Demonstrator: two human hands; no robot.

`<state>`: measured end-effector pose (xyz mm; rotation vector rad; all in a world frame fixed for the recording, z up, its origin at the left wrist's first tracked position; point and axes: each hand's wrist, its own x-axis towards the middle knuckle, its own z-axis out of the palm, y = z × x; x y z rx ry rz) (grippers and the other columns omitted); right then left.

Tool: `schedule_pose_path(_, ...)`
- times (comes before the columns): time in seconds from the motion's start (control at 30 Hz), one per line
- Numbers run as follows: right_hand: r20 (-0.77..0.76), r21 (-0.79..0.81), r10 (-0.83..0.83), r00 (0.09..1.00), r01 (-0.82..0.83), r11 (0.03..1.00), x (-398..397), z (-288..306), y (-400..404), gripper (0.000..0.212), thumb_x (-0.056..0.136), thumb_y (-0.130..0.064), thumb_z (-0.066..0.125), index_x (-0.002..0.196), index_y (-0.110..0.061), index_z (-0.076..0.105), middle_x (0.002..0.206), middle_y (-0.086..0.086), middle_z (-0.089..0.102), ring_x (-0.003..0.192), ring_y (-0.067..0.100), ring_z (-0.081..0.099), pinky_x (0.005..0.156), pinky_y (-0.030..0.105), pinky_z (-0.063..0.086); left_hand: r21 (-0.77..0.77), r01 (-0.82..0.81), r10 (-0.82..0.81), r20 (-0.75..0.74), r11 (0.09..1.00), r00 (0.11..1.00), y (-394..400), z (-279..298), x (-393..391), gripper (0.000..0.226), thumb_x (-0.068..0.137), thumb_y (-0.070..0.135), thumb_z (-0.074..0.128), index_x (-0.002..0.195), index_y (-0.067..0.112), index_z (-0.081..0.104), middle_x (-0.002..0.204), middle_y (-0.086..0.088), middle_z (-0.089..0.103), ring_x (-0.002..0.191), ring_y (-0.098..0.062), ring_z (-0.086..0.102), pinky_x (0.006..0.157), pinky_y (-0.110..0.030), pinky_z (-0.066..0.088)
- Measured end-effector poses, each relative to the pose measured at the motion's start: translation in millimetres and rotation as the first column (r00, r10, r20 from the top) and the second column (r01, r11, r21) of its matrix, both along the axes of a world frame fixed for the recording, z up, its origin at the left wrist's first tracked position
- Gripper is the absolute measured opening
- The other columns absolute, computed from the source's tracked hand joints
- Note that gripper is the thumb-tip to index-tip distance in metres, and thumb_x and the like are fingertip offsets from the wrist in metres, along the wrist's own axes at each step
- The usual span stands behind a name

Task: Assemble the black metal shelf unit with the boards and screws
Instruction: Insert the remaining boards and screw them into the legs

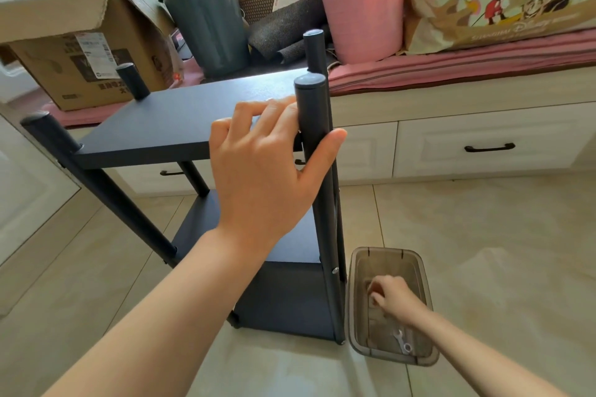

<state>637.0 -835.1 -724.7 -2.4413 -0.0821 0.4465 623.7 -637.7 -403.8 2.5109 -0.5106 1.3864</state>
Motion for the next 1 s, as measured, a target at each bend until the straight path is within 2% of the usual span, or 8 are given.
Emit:
schedule_pose_path(0.17,0.152,0.417,-0.232,0.961,0.150,0.897,-10.2,80.1,17.5,0.005,0.094,-0.019,0.065,0.092,-0.024,0.064,0.080,-0.007,0.071,0.074,-0.002,0.067,0.072,0.020,0.057,-0.004,-0.006,0.006,-0.046,1.000,0.999,-1.5,3.1,-3.0,0.054,0.097,0.062,0.042,0.092,0.016,0.071,0.094,0.004,0.073,0.100,-0.025,0.061,0.086,-0.037,0.036)
schedule_pose_path(0.37,0.161,0.748,-0.381,0.910,0.140,0.649,-28.8,160.3,49.9,0.008,0.102,-0.019,0.051,0.102,-0.018,0.059,0.082,-0.003,0.072,0.081,0.008,0.070,0.072,0.021,0.056,-0.031,-0.016,0.011,-0.165,0.999,0.986,-3.0,9.4,-10.6,0.056,0.094,0.064,0.040,0.099,0.019,0.073,0.109,0.005,0.074,0.112,-0.027,0.060,0.092,-0.042,0.039)
schedule_pose_path(0.47,0.122,0.786,-0.389,0.913,0.151,0.600,-36.6,181.0,65.4,0.014,0.104,-0.021,0.045,0.107,-0.014,0.056,0.088,0.001,0.072,0.087,0.009,0.070,0.081,0.030,0.059,-0.035,-0.049,0.039,-0.252,0.998,0.967,-6.4,12.2,-16.6,0.061,0.094,0.068,0.035,0.109,0.023,0.073,0.119,0.007,0.072,0.120,-0.025,0.056,0.096,-0.041,0.036)
schedule_pose_path(0.53,0.046,0.818,-0.353,0.935,0.167,0.550,-39.7,190.0,75.5,0.021,0.106,-0.025,0.039,0.111,-0.011,0.053,0.088,0.006,0.075,0.086,0.012,0.072,0.077,0.035,0.061,-0.031,-0.068,0.056,-0.280,0.997,0.958,-7.4,14.9,-20.5,0.060,0.094,0.068,0.037,0.113,0.023,0.072,0.122,0.008,0.071,0.123,-0.024,0.054,0.098,-0.039,0.033)
schedule_pose_path(0.67,-0.082,0.832,-0.401,0.912,0.285,0.477,-40.7,198.6,87.0,0.026,0.108,-0.029,0.033,0.111,-0.010,0.051,0.078,0.006,0.074,0.071,0.013,0.071,0.060,0.023,0.055,-0.006,-0.076,0.070,-0.328,0.997,0.942,-4.6,17.5,-25.1,0.061,0.094,0.066,0.036,0.119,0.021,0.070,0.129,0.007,0.068,0.128,-0.024,0.052,0.100,-0.039,0.032)
schedule_pose_path(0.77,-0.107,0.841,-0.436,0.893,0.315,0.439,-39.6,199.6,93.9,0.027,0.108,-0.029,0.032,0.112,-0.008,0.048,0.072,0.006,0.071,0.063,0.012,0.068,0.060,0.028,0.053,0.033,-0.103,0.108,-0.355,0.994,0.929,-0.3,21.8,-26.9,0.064,0.095,0.067,0.033,0.126,0.022,0.066,0.133,0.008,0.065,0.131,-0.023,0.049,0.102,-0.038,0.031)
schedule_pose_path(0.9,-0.067,0.822,-0.453,0.889,0.307,0.480,-36.2,208.1,109.1,0.027,0.108,-0.032,0.031,0.110,-0.011,0.048,0.069,0.005,0.069,0.059,0.010,0.066,0.054,0.022,0.050,0.035,-0.119,0.124,-0.379,0.992,0.917,17.4,29.8,-28.4,0.060,0.098,0.067,0.035,0.128,0.025,0.064,0.134,0.011,0.064,0.132,-0.020,0.047,0.103,-0.037,0.030)
schedule_pose_path(1.0,-0.034,0.816,-0.430,0.902,0.274,0.510,-32.4,221.6,126.9,0.030,0.107,-0.034,0.031,0.109,-0.011,0.049,0.073,0.009,0.066,0.056,0.007,0.064,0.048,0.016,0.047,-0.032,-0.135,0.112,-0.386,0.990,0.916,39.8,42.8,-30.4,0.055,0.097,0.066,0.037,0.119,0.026,0.067,0.120,0.009,0.069,0.124,-0.022,0.052,0.100,-0.040,0.034)
